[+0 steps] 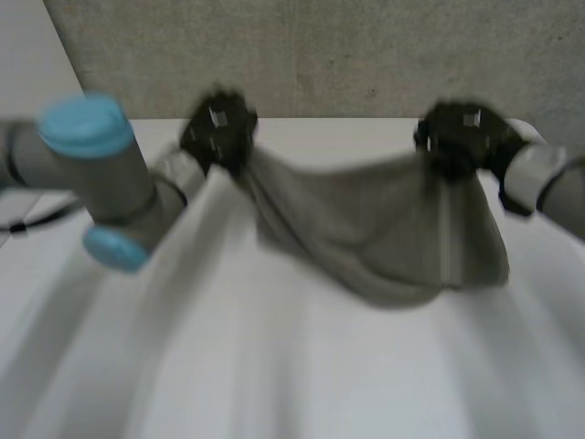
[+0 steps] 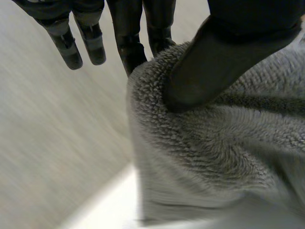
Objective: Fold the towel.
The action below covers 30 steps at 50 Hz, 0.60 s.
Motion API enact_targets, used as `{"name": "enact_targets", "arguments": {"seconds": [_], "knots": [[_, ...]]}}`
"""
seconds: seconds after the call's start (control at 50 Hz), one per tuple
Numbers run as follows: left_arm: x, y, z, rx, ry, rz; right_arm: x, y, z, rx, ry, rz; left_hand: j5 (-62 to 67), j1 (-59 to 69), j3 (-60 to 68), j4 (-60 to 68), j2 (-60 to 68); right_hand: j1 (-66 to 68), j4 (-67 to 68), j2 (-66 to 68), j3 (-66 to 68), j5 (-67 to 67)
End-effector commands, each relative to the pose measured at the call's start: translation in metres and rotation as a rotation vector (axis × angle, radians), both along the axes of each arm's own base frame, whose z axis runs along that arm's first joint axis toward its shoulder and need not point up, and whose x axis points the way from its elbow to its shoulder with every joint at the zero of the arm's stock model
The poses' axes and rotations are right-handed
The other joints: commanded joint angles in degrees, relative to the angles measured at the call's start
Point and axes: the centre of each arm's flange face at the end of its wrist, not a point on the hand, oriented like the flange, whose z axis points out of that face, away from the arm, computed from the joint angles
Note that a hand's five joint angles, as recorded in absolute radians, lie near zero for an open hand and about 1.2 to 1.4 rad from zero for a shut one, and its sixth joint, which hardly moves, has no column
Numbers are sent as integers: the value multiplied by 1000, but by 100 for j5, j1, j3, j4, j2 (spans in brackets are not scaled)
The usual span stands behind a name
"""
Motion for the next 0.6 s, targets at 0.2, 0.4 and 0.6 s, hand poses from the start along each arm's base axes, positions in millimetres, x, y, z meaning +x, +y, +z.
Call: {"name": "enact_targets", "arguments": {"seconds": [0.2, 0.4, 0.6], "knots": [[41, 56, 241, -571, 286, 67, -1, 24, 186, -621, -330, -30, 463, 546, -331, -376, 424, 394, -435, 492, -302, 340], [78, 35, 88, -232, 80, 116, 2, 58, 82, -374, -196, 97, 463, 546, -331, -376, 424, 394, -435, 492, -302, 340], [90, 52, -35, 14, -83, 121, -11, 82, -24, -157, 19, 69, 463, 546, -331, -376, 424, 394, -435, 492, -302, 340]]}}
